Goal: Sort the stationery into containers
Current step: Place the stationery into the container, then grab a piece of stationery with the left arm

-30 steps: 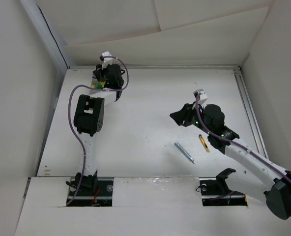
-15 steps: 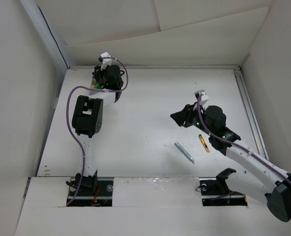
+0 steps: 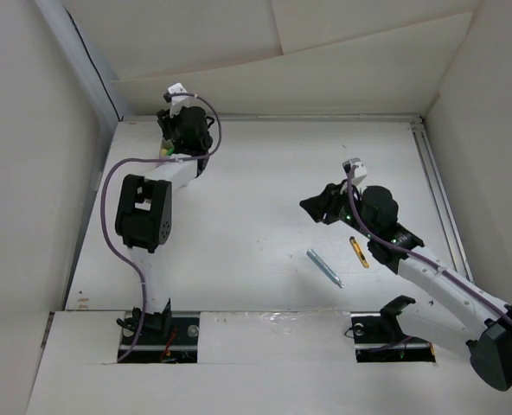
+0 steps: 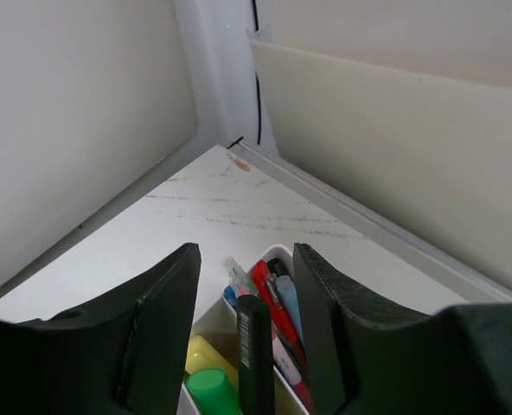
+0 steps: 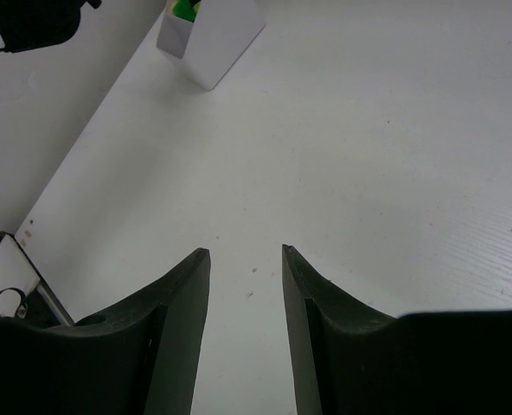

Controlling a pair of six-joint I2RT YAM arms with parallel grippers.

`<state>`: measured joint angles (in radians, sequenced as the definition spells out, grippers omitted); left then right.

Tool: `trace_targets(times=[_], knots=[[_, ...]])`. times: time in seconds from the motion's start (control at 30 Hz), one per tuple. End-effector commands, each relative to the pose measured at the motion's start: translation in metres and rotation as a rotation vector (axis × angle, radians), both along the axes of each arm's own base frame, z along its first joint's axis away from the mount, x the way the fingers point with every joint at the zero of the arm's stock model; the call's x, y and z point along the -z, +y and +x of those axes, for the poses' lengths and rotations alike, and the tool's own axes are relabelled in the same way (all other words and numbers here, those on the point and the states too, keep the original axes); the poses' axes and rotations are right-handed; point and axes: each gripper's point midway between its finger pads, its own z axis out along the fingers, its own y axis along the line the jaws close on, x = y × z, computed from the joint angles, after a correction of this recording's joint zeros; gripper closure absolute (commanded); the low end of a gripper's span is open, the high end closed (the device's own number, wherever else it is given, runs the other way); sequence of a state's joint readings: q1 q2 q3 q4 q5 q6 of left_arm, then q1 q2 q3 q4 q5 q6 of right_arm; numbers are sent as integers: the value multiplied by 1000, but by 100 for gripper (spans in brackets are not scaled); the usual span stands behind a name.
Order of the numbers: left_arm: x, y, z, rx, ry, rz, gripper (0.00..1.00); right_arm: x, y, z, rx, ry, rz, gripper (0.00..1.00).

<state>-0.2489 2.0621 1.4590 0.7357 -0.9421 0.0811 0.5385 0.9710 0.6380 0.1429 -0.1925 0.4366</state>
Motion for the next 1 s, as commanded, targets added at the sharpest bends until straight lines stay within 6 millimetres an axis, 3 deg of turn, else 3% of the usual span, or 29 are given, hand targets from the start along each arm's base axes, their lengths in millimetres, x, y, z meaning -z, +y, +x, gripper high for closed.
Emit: trace_targets(times=[0.0,0.03,0.07,0.13,0.17,0.2,0.27,0.37,0.43,0.5,0.53,0.6,0.63,0.77,0.8,0.87,0.9,0.97], knots=[[-70,-5,-13,53,-168,-109,56,-22,6,-3,-31,-83,35,55],[-88,-6,-18,68,-204,-134,56,-22,8,-5,-40,-83,35,55],[-91,-9,-21,89,-211,-153,56,-22,8,-5,-40,-83,35,55],[-102,-21,-22,173,-224,-208,61,-22,7,-4,-31,-84,34,72],[-119,-24,-29,205,-250,-237,64,-18,8,-2,-31,-73,28,81],[-119,-28,-33,232,-229,-261,68,-18,8,-2,-31,-73,28,98],[-143,-42,-45,324,-292,-363,84,-19,10,-1,-29,-74,26,100],[-148,-67,-64,467,-307,-467,90,-8,2,4,33,-49,-15,100],[-135,-92,-87,528,-298,-568,90,-11,-5,10,94,-41,-36,100],[-110,-119,-106,595,-241,-612,88,8,-21,18,199,34,-110,100],[-98,-151,-120,647,-198,-633,87,2,-24,22,228,49,-113,100],[-79,-188,-136,718,-144,-647,85,26,-38,20,295,147,-188,100],[-56,-218,-150,767,-70,-659,85,31,-43,18,316,177,-205,100],[-7,-283,-190,926,110,-667,86,58,-61,-4,382,293,-241,73],[-5,-294,-199,966,121,-673,86,66,-66,-12,386,324,-259,58],[20,-315,-222,1039,210,-671,88,79,-74,-24,390,354,-278,47],[22,-323,-229,1077,212,-695,88,80,-72,-31,372,364,-265,39],[37,-335,-247,1165,271,-717,88,92,-69,-44,333,419,-271,32]])
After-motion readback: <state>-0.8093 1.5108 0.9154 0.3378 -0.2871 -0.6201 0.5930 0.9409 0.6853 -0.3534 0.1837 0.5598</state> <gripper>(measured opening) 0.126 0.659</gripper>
